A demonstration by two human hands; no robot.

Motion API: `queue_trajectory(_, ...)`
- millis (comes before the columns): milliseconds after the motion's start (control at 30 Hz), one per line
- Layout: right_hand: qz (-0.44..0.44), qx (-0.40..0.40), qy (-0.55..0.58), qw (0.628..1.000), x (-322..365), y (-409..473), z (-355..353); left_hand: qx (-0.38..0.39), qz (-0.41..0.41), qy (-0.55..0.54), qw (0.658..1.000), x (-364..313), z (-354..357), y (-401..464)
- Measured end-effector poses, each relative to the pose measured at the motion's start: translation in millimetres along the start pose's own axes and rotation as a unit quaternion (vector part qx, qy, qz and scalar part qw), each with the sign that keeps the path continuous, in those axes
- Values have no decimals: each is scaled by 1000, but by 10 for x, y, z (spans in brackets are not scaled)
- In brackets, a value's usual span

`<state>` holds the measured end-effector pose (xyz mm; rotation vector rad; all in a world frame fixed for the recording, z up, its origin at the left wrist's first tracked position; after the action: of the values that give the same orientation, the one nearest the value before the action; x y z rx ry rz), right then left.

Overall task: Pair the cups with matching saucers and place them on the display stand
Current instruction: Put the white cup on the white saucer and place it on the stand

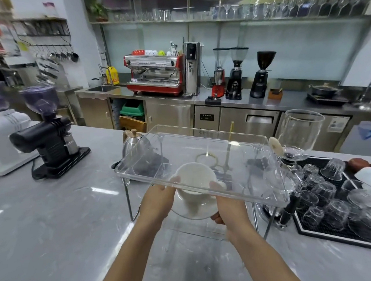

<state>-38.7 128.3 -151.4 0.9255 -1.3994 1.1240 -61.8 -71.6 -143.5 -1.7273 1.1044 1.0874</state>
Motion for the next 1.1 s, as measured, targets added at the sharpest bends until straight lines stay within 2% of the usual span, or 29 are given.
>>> queue_trajectory(133,7,-8,-20,1000,-45,137,-7,0,3,-54,999,17,94,80)
queue_trajectory(500,19,-25,-32,999,-156,295,-24,39,0,-12,999,142,198,270)
queue_trajectory(900,34,6,-38,999,-74,106,-2,-1,95,155,983,-31,100,116)
queue_trajectory(1100,24,60,-53,996,58,-116,0,-33,73,173,982,22,2,-38)
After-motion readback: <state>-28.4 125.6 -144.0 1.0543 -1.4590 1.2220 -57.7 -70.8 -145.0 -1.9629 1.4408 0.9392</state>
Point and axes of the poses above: each hand's wrist, its own y-axis towards the middle knuckle, its own z-axis out of the palm, x = y × z, the point moved 6 cm from there along y, towards the middle knuckle, and after that the axes turned 4 degrees about -z, right-handed, at the moved point
